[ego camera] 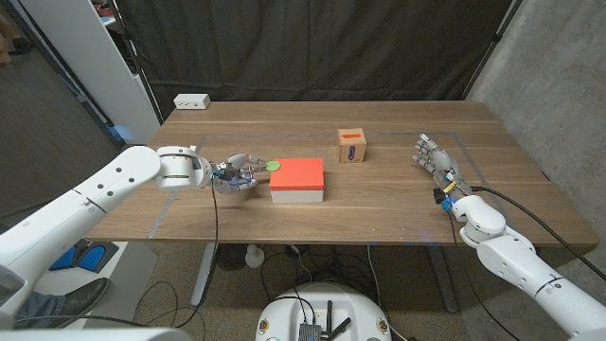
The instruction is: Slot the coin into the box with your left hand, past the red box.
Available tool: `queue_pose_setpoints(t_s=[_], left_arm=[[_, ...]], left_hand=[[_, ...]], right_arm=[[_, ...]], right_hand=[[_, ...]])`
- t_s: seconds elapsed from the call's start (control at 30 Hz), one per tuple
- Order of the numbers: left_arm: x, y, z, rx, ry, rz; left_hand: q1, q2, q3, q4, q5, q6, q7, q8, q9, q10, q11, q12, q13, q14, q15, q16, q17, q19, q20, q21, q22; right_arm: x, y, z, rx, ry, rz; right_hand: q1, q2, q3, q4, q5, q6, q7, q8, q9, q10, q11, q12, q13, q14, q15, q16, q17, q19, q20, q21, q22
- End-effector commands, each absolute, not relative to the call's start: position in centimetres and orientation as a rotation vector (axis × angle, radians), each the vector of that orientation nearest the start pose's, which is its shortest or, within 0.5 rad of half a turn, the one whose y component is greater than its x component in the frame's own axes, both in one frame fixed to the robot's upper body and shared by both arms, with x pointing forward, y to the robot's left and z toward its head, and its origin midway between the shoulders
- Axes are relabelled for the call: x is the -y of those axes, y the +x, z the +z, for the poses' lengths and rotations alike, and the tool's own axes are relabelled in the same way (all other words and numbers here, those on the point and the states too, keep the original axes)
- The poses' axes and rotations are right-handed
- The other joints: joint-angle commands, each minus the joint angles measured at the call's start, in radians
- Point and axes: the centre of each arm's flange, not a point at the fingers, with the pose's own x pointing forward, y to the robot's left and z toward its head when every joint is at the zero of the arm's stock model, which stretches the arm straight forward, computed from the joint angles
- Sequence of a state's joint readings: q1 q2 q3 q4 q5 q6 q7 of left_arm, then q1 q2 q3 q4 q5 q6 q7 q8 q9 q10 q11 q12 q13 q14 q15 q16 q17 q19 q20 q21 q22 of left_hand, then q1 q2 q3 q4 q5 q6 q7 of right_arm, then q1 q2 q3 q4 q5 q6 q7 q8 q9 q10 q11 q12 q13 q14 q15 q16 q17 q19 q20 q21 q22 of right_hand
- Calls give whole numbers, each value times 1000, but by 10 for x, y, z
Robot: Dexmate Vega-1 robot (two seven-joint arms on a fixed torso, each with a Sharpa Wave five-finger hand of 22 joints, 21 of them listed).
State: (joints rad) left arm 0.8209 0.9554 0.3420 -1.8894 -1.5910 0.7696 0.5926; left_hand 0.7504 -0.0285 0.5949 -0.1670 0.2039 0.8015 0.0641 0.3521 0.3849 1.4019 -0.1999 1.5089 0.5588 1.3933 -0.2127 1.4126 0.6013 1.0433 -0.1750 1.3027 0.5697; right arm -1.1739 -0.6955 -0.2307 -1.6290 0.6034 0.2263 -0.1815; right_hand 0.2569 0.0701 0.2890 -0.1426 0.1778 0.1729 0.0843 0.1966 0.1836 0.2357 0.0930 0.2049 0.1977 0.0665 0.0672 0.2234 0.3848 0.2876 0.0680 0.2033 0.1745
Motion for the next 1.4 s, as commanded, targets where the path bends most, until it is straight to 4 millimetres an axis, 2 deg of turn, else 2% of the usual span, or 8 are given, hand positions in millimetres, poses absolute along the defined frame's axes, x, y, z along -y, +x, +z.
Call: queue_pose_setpoints(t_s=[0.03,0.43,0.9,0.93,1.1,1.17,1.2,1.4], left_arm=[[-284,565,-23,-305,-111,-170],[-273,565,-16,-309,-73,-163],[-265,565,-18,-324,-87,-146],[-265,564,-18,-323,-92,-147],[-262,563,-18,-321,-120,-115],[-261,563,-17,-317,-118,-109],[-260,562,-17,-313,-122,-107],[-260,562,-17,-295,-135,-102]], left_hand=[[-5,4,4,0,5,8,1,5,3,-2,-3,-4,1,-3,1,0,3,-4,-39,7,-2],[-3,2,8,-3,5,20,-1,11,4,-4,-2,-5,5,-4,0,-2,3,-6,-39,16,-8],[9,9,18,-6,7,56,3,24,7,-2,-1,-13,-7,-2,-1,-4,-3,-12,-40,25,-13],[17,16,24,-8,9,63,2,28,11,-5,2,-11,-3,-1,-1,-3,-2,-14,-40,27,-13],[99,100,91,-18,27,132,-1,58,45,-19,18,-16,-4,-10,-2,-11,-10,-41,-42,42,-4],[117,113,103,-20,29,174,-8,80,58,-15,26,-14,-2,-4,-1,-8,-9,-42,-40,49,-6],[122,114,106,-21,29,188,-4,87,62,-16,26,-14,0,-3,-1,-7,-9,-41,-40,54,-5],[142,114,115,-20,29,214,5,100,66,-10,31,-18,-5,0,0,-8,-12,-43,-39,67,-15]], right_arm=[[345,578,-79,532,-60,31],[350,580,-80,532,-50,29],[355,581,-86,534,-33,23],[356,581,-87,535,-32,24],[359,581,-92,534,-11,20],[360,581,-94,536,-11,17],[361,581,-95,536,-9,16],[364,579,-97,535,-8,5]], right_hand=[[0,5,3,-4,5,5,0,3,2,6,-4,5,3,10,1,4,3,1,2,-2,3],[1,5,3,-4,5,6,-2,3,3,8,-2,5,4,9,2,3,2,1,4,-2,3],[1,4,3,-4,5,8,-3,2,3,11,-4,5,4,10,6,4,1,1,6,-2,3],[1,4,3,-4,5,8,-3,2,3,12,-4,5,4,10,7,4,1,1,7,-2,3],[1,3,3,-4,5,9,-4,2,3,14,-5,6,5,10,8,4,1,1,9,-2,3],[1,3,3,-4,5,9,-5,3,3,16,-5,6,5,11,8,4,1,0,10,-3,3],[1,3,3,-4,5,9,-5,3,3,15,-6,6,5,11,8,4,1,0,10,-3,3],[0,2,2,-4,5,11,-5,3,3,18,-7,7,5,12,8,5,1,0,11,-3,3]])
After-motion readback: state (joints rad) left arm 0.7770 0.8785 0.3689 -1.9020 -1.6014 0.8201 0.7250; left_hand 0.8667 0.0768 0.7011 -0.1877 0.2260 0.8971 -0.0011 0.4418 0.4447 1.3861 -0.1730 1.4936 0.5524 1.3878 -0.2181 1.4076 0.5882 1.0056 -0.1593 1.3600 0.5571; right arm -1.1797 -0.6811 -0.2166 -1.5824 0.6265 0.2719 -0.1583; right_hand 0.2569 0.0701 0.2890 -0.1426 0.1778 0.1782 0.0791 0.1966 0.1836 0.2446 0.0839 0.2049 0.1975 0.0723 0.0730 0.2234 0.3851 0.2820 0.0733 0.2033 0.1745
